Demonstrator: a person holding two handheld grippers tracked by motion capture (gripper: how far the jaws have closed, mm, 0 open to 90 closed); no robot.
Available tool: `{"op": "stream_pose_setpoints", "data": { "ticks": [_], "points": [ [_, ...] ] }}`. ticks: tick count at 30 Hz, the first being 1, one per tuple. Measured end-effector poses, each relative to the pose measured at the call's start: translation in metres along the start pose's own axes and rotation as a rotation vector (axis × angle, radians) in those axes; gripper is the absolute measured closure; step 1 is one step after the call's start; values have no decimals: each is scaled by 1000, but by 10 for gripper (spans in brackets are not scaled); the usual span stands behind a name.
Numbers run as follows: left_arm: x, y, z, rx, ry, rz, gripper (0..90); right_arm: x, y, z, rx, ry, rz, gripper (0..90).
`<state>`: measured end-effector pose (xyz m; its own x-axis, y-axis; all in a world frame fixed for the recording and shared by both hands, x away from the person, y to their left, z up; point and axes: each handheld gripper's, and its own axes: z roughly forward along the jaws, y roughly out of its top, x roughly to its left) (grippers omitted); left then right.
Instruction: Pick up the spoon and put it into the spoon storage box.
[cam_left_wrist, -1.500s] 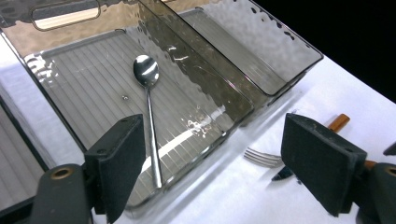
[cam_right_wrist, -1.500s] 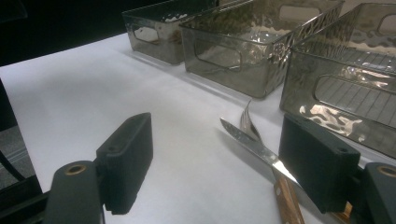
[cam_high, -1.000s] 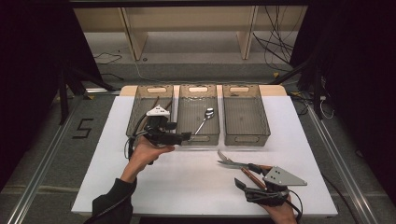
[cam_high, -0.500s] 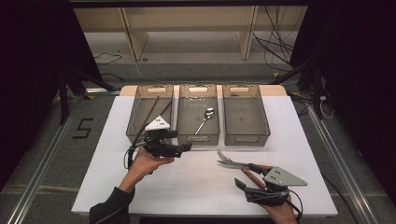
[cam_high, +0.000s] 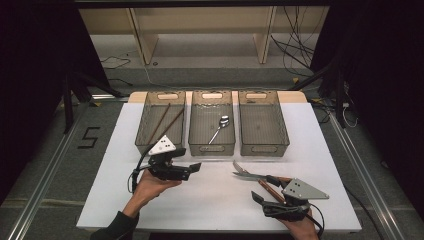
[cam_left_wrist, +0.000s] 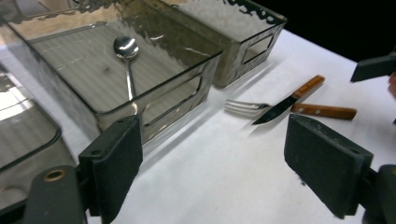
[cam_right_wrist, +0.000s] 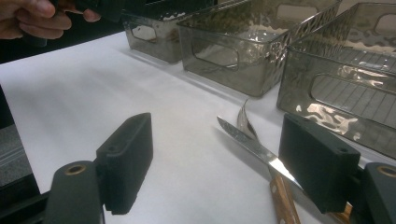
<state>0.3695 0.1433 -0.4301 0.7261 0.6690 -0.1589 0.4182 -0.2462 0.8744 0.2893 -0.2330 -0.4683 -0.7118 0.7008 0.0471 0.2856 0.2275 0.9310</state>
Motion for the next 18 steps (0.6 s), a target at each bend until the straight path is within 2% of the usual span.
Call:
{"op": "stream_pose_setpoints", "data": {
  "ticks": [10,18],
  "points": [
    [1,-22,-12,-48,-3,-3,189,-1,0,1,12,0,-6,268],
    [3,-36,-21,-75,15,-9,190,-12,5,-6,28,-8,-5,267]
  ]
}}
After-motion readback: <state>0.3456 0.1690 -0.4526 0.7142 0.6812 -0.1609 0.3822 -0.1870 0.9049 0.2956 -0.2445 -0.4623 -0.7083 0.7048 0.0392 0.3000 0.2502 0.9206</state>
